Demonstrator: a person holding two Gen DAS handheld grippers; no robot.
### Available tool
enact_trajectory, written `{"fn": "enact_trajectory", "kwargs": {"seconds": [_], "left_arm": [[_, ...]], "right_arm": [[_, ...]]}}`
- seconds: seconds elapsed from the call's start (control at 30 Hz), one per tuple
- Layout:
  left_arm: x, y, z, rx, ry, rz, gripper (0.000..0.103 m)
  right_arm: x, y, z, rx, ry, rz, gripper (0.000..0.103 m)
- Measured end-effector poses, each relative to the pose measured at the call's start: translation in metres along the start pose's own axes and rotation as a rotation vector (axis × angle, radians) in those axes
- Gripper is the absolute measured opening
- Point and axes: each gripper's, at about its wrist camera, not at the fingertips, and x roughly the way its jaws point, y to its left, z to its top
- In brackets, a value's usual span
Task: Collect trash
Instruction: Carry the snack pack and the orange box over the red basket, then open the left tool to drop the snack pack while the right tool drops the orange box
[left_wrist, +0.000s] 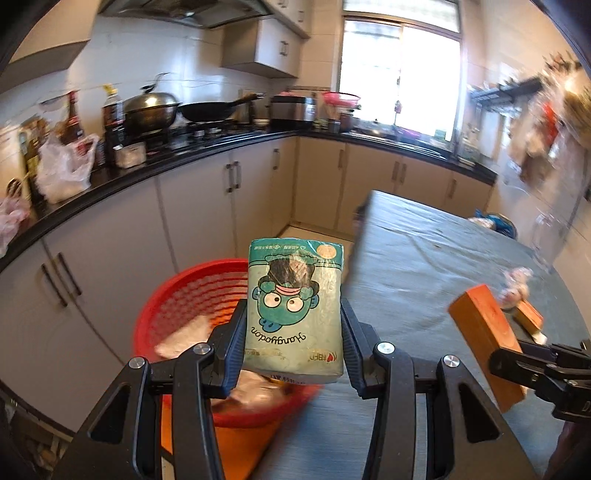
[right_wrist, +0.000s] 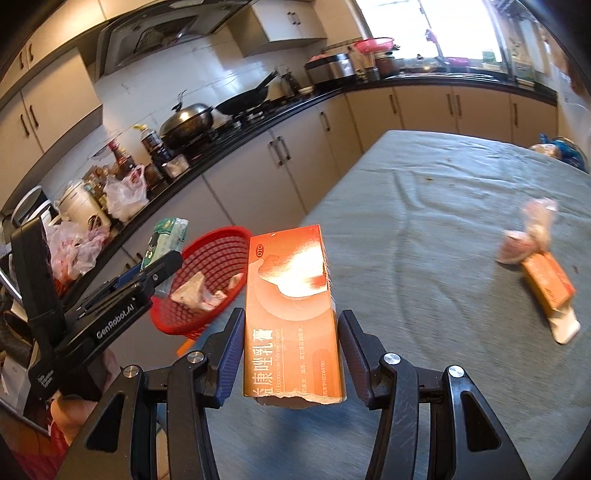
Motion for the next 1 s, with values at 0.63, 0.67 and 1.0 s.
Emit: {"fn": "enact_trajectory", "kwargs": {"seconds": [0.63,0.67,1.0], "left_arm": [[0.033,0.091,-0.004,-0.111,0.083,-0.019,0.045],[0.035,0.089,-0.005,-0.108,0.088,-0.024,0.045],[0.055,0.085,-0.008,-0.090,0.127,-0.037,0.045]], "right_arm": [[0.084,0.066,0.041,0.026,0.109,0.142,0.055],[0.090,0.068,0.043,0.039,0.118,0.153,0.055],[0.138,0.068,0.049,0.107,0.177,0.153,0.055]]}}
